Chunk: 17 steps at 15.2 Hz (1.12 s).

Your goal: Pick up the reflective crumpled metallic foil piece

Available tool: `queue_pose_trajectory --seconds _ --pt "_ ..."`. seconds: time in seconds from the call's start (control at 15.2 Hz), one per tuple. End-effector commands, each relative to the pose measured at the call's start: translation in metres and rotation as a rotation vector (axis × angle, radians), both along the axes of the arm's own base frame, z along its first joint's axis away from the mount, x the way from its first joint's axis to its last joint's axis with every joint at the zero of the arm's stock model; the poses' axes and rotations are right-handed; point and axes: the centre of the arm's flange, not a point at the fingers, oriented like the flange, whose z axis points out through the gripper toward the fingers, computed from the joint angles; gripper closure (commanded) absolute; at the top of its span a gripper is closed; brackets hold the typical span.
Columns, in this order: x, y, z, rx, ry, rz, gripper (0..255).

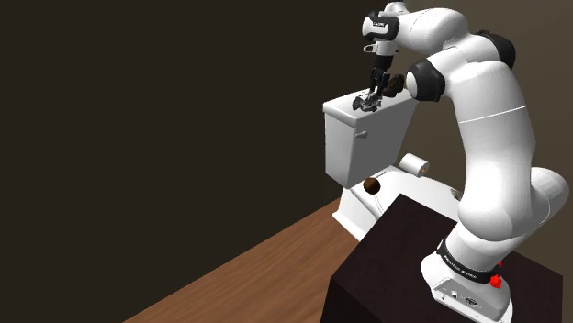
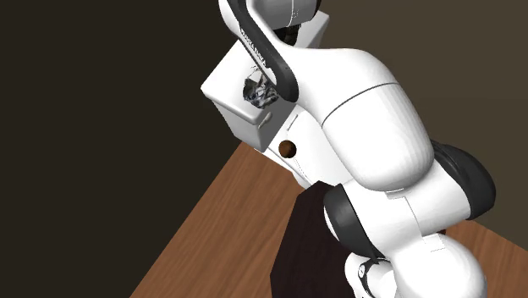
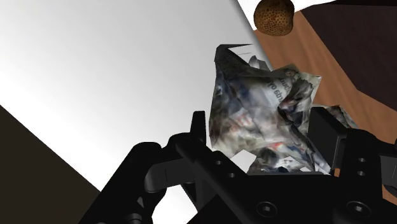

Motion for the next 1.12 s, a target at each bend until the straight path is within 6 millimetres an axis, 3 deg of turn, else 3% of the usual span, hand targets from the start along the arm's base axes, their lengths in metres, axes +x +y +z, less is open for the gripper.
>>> queue_pose_trajectory --seconds 0.0,0.46,1.06 --pt "0.0 0.0 -0.001 0.001 0.001 0.0 255" --pt "0.0 0.0 -0.001 0.001 0.001 0.0 255" --pt "0.0 0.0 0.046 0.001 0.001 0.0 255"
